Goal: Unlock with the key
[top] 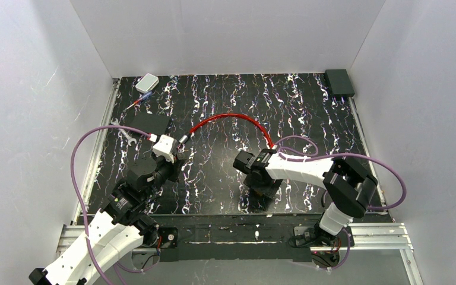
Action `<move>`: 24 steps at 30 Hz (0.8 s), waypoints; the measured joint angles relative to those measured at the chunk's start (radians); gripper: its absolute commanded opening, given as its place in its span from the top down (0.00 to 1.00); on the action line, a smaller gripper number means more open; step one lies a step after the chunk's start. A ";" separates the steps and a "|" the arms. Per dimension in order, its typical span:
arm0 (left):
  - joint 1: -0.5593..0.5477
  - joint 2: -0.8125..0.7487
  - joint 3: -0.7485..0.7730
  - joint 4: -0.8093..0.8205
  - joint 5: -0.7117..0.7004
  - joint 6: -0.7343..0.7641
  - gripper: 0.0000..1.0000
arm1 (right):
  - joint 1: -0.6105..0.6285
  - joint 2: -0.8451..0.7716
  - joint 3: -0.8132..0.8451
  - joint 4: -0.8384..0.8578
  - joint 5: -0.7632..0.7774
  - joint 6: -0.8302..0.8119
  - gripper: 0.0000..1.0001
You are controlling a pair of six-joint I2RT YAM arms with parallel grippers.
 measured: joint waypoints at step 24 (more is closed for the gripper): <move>0.000 -0.002 0.000 0.000 -0.004 0.003 1.00 | -0.005 0.022 -0.006 0.031 0.031 0.023 0.58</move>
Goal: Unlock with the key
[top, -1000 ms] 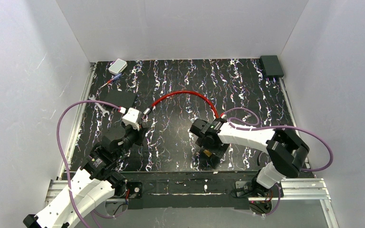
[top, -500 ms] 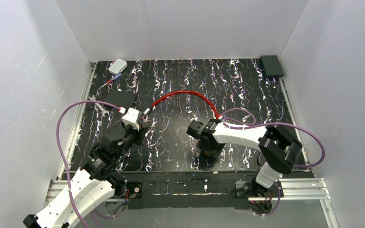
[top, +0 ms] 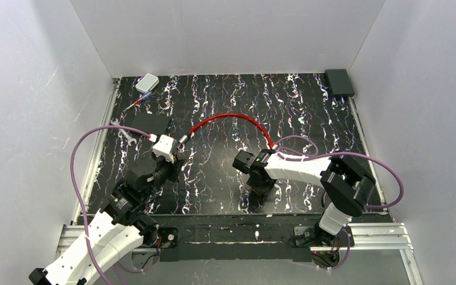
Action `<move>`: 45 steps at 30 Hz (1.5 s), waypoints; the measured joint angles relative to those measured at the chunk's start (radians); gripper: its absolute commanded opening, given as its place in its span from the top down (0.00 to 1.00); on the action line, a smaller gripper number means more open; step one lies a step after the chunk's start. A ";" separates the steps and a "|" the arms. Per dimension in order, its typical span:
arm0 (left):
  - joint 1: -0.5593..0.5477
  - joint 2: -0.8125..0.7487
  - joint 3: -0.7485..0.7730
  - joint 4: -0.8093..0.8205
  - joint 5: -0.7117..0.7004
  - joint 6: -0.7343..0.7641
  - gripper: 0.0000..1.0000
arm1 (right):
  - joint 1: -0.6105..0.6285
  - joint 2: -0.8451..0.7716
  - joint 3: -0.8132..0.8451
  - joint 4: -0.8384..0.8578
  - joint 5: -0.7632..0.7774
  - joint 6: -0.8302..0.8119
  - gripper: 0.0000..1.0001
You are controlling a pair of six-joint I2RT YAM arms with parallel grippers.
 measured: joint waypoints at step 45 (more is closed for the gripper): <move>0.000 0.005 0.119 0.208 0.338 -0.358 1.00 | -0.006 -0.610 -0.031 0.217 0.136 0.219 0.99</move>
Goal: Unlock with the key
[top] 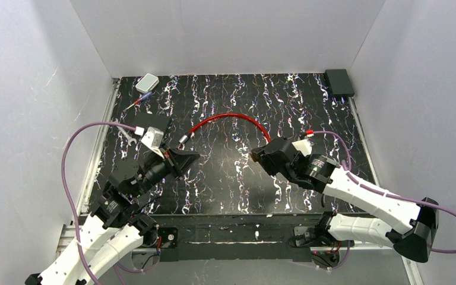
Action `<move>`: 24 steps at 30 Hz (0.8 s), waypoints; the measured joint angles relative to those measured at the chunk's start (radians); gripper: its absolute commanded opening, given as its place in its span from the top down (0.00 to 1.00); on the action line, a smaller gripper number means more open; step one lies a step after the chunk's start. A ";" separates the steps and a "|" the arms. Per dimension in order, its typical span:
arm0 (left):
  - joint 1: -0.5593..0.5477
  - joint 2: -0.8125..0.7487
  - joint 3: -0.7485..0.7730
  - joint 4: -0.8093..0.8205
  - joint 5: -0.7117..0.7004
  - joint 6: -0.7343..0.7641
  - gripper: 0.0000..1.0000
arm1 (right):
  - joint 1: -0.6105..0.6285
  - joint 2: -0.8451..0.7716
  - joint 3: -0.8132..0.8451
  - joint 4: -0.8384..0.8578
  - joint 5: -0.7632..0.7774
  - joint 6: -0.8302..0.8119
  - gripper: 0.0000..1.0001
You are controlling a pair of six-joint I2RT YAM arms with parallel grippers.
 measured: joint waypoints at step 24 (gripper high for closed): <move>0.000 0.121 0.001 0.084 -0.016 -0.192 1.00 | -0.049 0.020 -0.169 0.423 -0.294 0.211 0.99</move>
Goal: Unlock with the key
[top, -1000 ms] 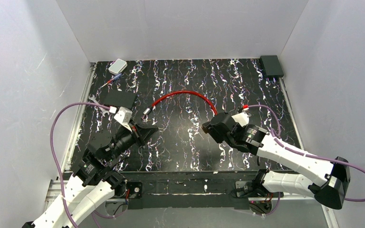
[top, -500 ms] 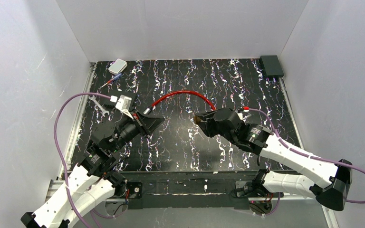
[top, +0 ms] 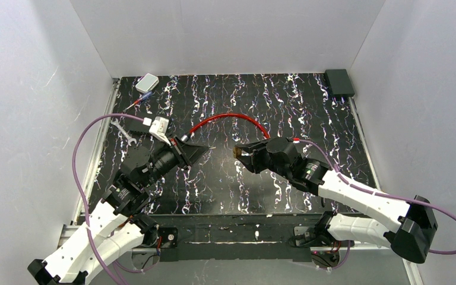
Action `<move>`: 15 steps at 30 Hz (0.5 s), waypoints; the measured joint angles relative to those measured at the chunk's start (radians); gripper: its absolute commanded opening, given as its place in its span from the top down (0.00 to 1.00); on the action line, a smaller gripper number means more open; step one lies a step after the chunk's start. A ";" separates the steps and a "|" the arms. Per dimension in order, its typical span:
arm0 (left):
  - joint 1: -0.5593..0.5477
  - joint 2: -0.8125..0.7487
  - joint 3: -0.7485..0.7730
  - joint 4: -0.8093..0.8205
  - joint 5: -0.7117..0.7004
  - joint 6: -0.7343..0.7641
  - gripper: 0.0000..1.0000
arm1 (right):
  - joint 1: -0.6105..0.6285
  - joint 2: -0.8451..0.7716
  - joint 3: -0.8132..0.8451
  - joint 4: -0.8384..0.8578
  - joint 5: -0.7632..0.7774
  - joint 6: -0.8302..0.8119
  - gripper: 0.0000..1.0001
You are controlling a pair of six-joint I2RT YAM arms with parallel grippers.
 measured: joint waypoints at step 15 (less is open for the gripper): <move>-0.002 0.044 -0.027 0.016 0.002 0.002 1.00 | 0.000 0.055 0.135 -0.150 0.007 -0.001 0.99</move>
